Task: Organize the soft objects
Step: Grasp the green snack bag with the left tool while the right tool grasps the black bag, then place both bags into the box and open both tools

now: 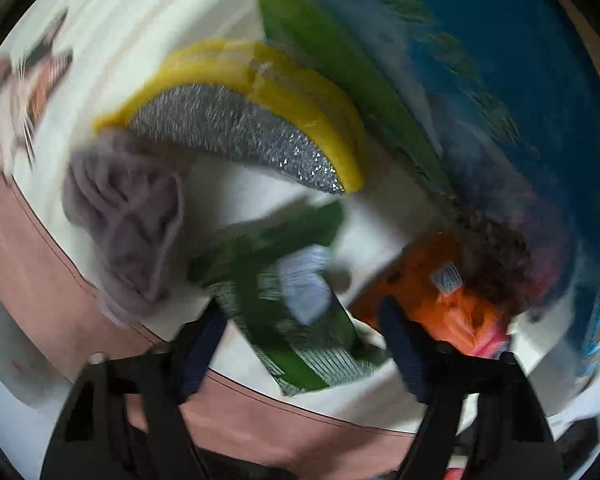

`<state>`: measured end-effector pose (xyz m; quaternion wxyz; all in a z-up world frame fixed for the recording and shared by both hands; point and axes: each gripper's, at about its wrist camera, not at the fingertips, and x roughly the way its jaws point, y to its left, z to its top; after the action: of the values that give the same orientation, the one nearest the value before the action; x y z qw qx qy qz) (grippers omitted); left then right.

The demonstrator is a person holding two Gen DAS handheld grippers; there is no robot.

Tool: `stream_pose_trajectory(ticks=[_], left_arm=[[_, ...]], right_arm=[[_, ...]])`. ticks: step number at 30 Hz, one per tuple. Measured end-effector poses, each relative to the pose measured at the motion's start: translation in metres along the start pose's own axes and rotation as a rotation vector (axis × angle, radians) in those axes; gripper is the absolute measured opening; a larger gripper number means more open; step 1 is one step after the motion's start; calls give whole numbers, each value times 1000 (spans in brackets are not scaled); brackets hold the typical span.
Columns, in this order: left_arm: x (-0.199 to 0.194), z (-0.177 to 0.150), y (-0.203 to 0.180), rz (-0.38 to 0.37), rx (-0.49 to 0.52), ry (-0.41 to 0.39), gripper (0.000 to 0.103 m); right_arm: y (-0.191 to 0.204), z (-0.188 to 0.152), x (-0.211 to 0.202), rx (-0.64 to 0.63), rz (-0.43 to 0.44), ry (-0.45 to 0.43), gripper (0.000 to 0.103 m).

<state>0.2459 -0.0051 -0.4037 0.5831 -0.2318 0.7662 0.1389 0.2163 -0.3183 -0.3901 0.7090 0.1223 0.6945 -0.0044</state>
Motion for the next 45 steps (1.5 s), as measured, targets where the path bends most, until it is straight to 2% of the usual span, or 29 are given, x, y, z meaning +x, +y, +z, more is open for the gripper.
stream_pose_trajectory(ticks=[1,5,7,9,10,15,18,21,24,28,29,30,32,35,39,42,45], left_arm=[[1,-2,-3,29,42,-6,52],[7,-23,-9,163,242,-51,52],[10,-34,-13,212,346,-68,52],[16,-46,-15,261,431,-76,52],[19,-50,-14,263,448,-73,52],[36,-60,-2,206,413,-17,52],[41,-71,1,187,397,-41,53],[45,-81,5,190,399,-59,52],[37,-80,-2,191,415,-73,40],[40,-95,-18,223,447,-97,36],[42,-98,-20,222,450,-97,36],[43,-105,-21,222,453,-99,34],[40,-113,-27,223,457,-108,33],[26,-137,-24,203,471,-115,32],[1,-176,-33,146,512,-149,32],[-34,-199,-46,89,556,-191,32],[-79,-212,-60,15,587,-242,32]], right_arm=[[1,3,4,-13,-17,9,80],[6,6,24,-58,-61,63,80],[5,2,34,-64,-63,97,66],[4,-4,35,-72,-77,96,60],[4,-9,34,-83,-80,97,58],[-2,-49,36,-131,-81,187,56],[-9,-67,37,-100,-13,236,60],[-16,-71,26,-46,-3,175,71],[-18,-69,25,-21,1,163,72],[-15,-60,35,-14,-27,181,73],[-14,-58,35,-21,-39,168,64],[-11,-60,33,-43,-72,158,49],[-5,-66,33,-84,-92,145,46],[-5,-83,28,-93,-71,158,43],[4,-100,-3,-87,2,139,42],[18,-101,-53,-107,74,74,42],[29,-87,-107,-136,129,-4,42]])
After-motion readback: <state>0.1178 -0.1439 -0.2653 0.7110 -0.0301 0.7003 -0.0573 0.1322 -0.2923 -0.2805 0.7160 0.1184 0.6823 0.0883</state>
